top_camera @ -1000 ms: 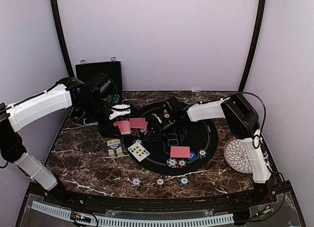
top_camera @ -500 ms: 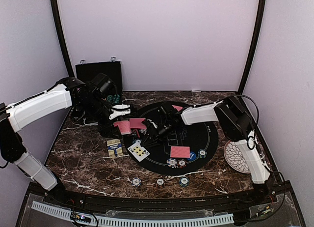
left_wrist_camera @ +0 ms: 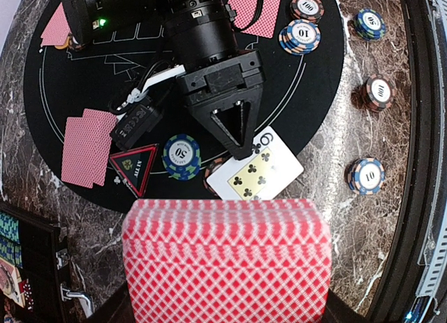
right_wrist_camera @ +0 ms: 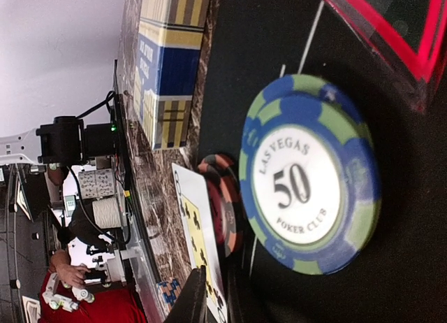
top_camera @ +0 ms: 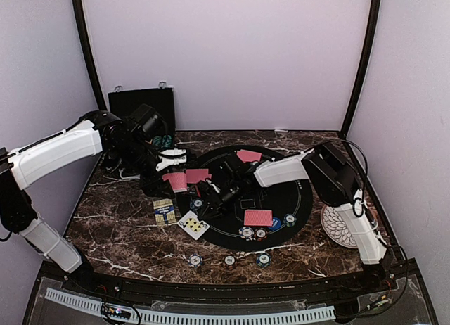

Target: Distribute texas hold em gaming equipment

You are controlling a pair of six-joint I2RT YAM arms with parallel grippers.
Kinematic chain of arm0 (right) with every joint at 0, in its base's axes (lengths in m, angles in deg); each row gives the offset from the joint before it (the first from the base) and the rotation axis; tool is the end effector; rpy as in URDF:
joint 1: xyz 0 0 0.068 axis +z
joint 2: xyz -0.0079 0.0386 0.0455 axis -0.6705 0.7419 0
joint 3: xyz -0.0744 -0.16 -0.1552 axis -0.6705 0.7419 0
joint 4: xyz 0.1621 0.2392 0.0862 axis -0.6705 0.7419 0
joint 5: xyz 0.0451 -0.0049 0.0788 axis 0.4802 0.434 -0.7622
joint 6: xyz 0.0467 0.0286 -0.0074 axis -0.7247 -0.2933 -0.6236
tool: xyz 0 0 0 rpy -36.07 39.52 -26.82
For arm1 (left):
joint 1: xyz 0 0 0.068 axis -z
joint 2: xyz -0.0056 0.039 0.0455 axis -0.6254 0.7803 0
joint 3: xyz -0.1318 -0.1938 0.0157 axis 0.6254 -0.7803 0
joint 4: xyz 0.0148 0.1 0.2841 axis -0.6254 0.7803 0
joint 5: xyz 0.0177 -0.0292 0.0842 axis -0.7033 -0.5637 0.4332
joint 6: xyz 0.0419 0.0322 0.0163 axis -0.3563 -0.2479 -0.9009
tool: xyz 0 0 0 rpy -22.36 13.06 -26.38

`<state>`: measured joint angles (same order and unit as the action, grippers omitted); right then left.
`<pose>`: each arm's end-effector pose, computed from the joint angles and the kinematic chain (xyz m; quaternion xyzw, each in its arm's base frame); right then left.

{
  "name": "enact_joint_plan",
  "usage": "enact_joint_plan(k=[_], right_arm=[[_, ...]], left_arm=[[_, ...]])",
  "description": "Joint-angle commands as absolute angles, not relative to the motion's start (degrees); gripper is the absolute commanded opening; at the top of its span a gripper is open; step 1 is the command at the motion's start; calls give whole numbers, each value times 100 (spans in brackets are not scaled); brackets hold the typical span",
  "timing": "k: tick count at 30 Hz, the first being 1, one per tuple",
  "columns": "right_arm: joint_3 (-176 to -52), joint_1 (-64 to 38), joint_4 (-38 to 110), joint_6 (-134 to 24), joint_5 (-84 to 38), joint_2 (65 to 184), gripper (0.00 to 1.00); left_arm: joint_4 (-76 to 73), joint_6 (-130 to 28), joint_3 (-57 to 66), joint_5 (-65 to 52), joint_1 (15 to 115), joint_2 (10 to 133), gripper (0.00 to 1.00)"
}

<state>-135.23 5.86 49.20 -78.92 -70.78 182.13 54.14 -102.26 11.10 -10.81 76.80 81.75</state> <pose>0.3096 0.3896 0.0376 0.2629 -0.8165 -0.5080 0.0784 0.2709 -0.2226 0.2654 0.6279 0.7283 -0.1007 0.2553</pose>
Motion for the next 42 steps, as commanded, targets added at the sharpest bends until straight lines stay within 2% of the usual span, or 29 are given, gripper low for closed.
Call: enact_joint_plan(k=[1,6,18,32,33,35,38,42], right_arm=[[-13299,778,4919,-7997,-6986,17987,8],[-13325,957,4925,-8076,-6896,17920,0],[-13488,1239,4529,-8545,-7074,17748,0],[-14364,1791,3731,-9378,-7339,18463,0],[-14371,1806,3730,-9386,-7324,18482,3],[-14291,1802,3695,-9381,-7243,18445,19],[-14098,1780,3591,-9342,-7096,18257,35],[-13741,1654,3551,-9271,-6783,17870,44]], left_arm=[[5449,-10268,1109,-1094,7673,7906,0],[5453,-10263,1098,-1085,7670,7876,0],[5492,-10263,1129,-1082,7672,7861,0],[5537,-10283,1177,-1048,7675,7861,0],[5538,-10281,1181,-1057,7672,7866,0],[5552,-10273,1193,-1066,7675,7876,0],[5564,-10270,1186,-1070,7674,7880,0],[5571,-10272,1185,-1066,7669,7869,0]])
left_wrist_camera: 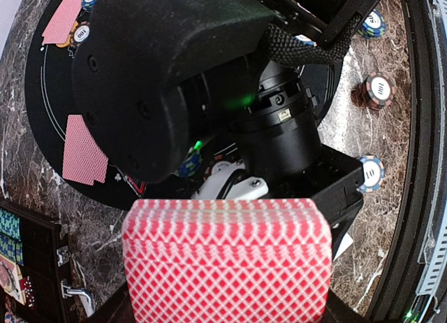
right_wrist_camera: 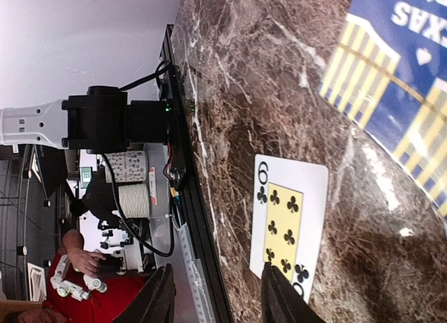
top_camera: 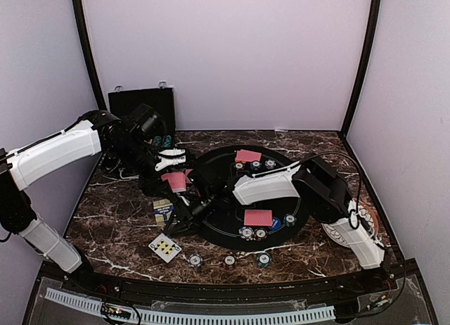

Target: Distribute texas hold em gaming equipment

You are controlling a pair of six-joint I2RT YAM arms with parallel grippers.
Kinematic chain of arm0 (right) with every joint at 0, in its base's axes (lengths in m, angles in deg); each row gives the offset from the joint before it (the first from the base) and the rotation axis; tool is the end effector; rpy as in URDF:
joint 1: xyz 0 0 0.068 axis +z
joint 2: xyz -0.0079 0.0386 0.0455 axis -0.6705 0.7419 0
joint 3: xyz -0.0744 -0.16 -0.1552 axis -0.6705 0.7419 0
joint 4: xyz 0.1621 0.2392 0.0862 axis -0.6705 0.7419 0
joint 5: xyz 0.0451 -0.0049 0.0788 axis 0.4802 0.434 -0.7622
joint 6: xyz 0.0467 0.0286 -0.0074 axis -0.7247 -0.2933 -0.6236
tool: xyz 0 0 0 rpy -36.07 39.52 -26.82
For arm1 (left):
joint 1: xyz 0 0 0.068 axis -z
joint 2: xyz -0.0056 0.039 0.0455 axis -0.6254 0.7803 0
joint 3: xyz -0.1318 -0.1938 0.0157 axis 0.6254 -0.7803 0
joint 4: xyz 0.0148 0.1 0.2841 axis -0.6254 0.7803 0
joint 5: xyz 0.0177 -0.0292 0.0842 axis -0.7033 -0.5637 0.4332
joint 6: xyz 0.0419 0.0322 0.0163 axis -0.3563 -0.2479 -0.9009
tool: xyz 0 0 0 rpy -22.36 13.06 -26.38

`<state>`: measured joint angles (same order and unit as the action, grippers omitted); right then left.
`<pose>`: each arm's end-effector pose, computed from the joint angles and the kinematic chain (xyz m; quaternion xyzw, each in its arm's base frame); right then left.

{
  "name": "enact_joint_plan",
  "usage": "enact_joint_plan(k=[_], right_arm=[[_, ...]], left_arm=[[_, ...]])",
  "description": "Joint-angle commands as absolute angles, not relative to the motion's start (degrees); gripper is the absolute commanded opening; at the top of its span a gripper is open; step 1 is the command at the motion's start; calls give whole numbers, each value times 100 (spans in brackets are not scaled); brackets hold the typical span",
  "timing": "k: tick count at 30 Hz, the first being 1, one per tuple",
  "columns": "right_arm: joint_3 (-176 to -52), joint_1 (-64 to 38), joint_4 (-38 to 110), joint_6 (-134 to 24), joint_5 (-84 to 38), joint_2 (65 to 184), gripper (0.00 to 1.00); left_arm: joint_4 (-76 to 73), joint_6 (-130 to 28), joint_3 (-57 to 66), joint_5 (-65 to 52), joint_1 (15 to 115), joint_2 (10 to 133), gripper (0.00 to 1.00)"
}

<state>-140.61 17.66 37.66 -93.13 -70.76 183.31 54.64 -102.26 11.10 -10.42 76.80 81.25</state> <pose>0.2397 0.4726 0.0707 0.2988 -0.7708 -0.5531 0.1031 0.2694 -0.2210 0.2677 0.6275 0.7291 -0.0974 0.2553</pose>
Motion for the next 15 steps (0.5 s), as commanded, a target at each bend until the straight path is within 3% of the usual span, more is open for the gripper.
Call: enact_joint_plan(k=[1,15], right_arm=[[-13603,1605,3532,-9298,-6721,17747,46],[-11301,839,2694,-9634,-6112,15685,65]], left_arm=[[5574,-10272,1192,-1064,7675,7865,0],[5505,-10273,1163,-1076,7674,7902,0]])
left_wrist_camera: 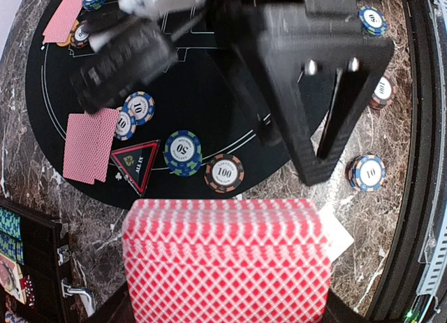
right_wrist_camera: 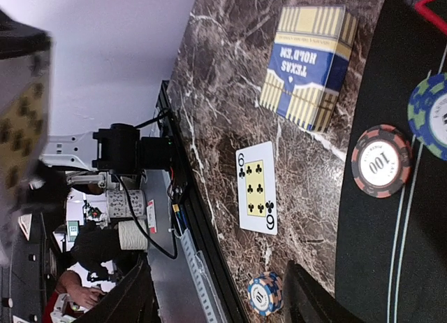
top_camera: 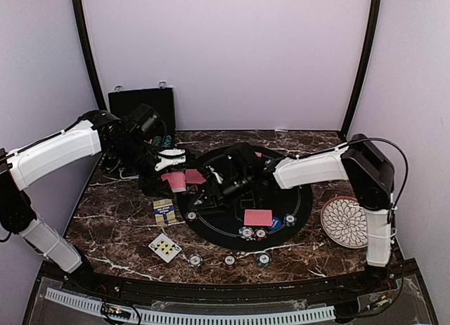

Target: Distribute texas hold em gaming equipment

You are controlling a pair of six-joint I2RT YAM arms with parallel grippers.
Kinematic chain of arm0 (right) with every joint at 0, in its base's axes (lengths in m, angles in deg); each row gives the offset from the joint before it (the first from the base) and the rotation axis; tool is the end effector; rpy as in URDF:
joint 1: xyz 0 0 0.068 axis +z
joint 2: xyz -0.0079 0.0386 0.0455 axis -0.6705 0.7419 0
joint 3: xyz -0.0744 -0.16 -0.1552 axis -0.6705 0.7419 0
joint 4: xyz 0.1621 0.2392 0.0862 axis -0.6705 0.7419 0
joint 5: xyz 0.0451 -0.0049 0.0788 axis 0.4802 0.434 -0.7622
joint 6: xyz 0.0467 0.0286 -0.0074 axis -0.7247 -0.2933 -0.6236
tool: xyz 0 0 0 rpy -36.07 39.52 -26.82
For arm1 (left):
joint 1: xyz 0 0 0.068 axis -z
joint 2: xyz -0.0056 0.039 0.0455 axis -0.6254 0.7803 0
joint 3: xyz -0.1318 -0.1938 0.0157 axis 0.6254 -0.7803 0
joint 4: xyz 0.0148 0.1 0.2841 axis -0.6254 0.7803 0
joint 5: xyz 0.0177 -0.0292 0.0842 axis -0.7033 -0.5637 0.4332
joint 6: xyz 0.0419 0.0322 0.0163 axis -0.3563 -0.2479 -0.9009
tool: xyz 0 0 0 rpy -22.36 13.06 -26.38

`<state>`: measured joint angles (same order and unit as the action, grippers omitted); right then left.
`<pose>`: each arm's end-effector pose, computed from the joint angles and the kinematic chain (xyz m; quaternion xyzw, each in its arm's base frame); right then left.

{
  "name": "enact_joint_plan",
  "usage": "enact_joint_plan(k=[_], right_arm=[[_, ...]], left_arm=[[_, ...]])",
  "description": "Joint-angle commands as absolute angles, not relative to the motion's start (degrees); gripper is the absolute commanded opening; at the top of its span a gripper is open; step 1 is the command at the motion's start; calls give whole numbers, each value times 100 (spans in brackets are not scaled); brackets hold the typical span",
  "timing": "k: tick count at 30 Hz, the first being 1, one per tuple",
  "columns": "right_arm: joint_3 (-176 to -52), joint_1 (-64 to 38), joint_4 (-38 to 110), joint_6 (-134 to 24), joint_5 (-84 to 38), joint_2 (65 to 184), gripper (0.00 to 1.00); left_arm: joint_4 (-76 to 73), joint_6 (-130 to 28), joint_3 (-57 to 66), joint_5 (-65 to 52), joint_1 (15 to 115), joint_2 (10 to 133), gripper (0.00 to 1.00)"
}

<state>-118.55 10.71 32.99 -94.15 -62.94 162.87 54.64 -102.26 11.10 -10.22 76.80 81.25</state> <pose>0.2621 0.3913 0.1155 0.2291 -0.8069 -0.5444 0.0061 0.2695 -0.2209 0.2677 0.6273 0.7295 -0.0957 0.2553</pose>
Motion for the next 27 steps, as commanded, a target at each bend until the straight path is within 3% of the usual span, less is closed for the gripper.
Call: enact_joint_plan(k=[1,11,27], right_arm=[[-11147,788,2603,-9699,-6092,15481,66],[-11056,764,1447,-10860,-5541,15193,70],[-12058,1080,1408,-11181,-5602,15943,75]], left_arm=[[5492,-10272,1152,-1063,7670,7899,0],[5310,-10235,1102,-1079,7671,7964,0],[5198,-10193,1050,-1135,7670,7968,0]])
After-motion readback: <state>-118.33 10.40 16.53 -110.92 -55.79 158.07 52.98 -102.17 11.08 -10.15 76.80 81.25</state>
